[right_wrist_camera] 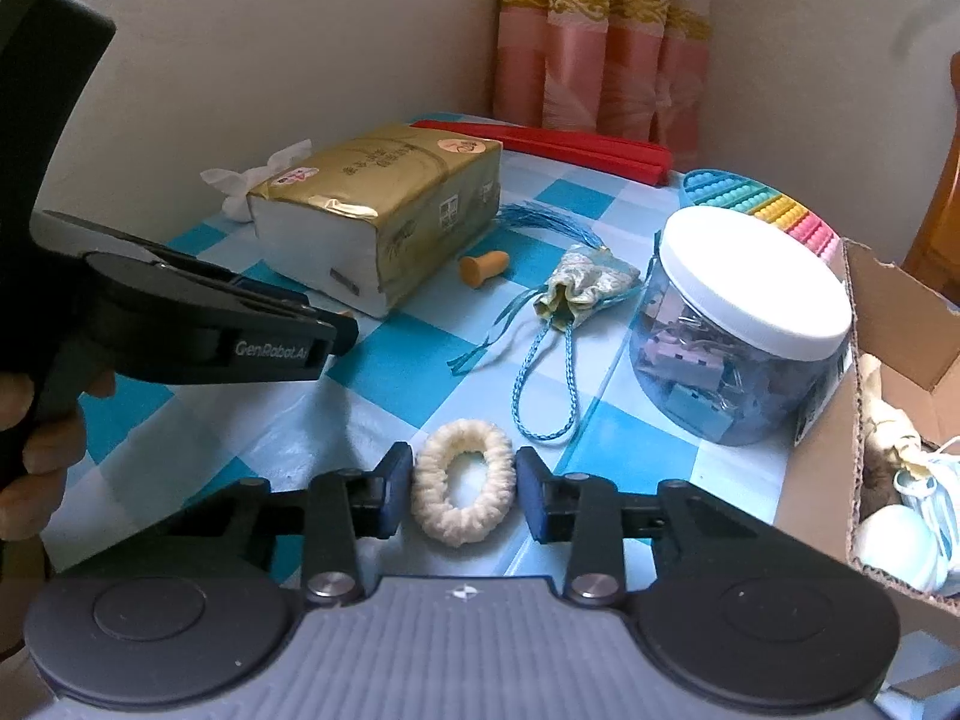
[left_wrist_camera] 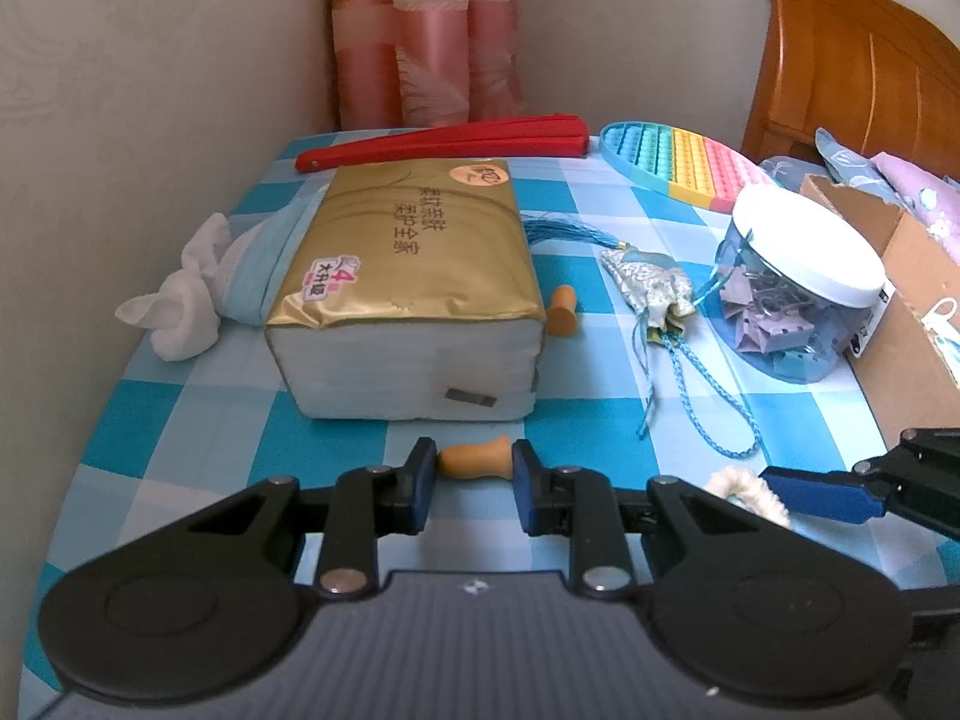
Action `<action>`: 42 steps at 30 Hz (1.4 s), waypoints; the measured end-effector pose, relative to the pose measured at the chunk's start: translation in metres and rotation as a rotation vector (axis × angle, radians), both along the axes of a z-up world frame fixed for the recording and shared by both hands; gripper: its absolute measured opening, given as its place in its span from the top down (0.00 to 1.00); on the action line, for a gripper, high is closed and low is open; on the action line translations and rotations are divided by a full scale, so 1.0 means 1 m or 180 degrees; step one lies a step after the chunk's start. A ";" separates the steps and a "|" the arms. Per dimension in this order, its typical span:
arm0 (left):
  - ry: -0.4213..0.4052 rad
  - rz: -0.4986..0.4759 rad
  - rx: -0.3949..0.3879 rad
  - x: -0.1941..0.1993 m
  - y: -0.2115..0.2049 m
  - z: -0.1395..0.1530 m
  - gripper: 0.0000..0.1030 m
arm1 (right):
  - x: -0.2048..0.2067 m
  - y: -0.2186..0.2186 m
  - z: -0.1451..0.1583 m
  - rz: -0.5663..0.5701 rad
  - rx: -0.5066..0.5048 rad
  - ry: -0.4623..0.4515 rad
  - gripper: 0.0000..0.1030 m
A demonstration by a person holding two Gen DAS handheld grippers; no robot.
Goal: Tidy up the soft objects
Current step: 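Grasp the cream ring scrunchie with the right tool while the left tool grasps an orange earplug, then carry both items to the box and release them inside with both tools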
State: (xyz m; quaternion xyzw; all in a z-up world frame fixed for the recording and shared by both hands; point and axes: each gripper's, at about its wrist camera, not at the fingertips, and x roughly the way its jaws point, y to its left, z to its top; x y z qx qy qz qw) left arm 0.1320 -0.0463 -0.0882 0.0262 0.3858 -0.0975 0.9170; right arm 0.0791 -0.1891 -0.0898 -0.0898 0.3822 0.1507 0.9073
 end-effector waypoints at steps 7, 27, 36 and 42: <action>-0.0027 -0.0143 0.0048 -0.008 0.003 0.007 0.76 | -0.012 0.000 0.012 0.0041 0.0010 -0.0048 0.61; -0.0014 -0.0683 0.0064 -0.047 -0.019 0.057 0.76 | -0.039 -0.091 0.081 -0.0478 0.0005 -0.0503 0.61; -0.0086 -0.0880 0.0120 -0.044 -0.048 0.076 0.76 | -0.009 -0.128 0.074 -0.0687 -0.0072 -0.0429 0.36; -0.0130 -0.1145 0.0142 -0.037 -0.078 0.090 0.76 | -0.026 -0.129 0.070 -0.0596 -0.0037 -0.0501 0.07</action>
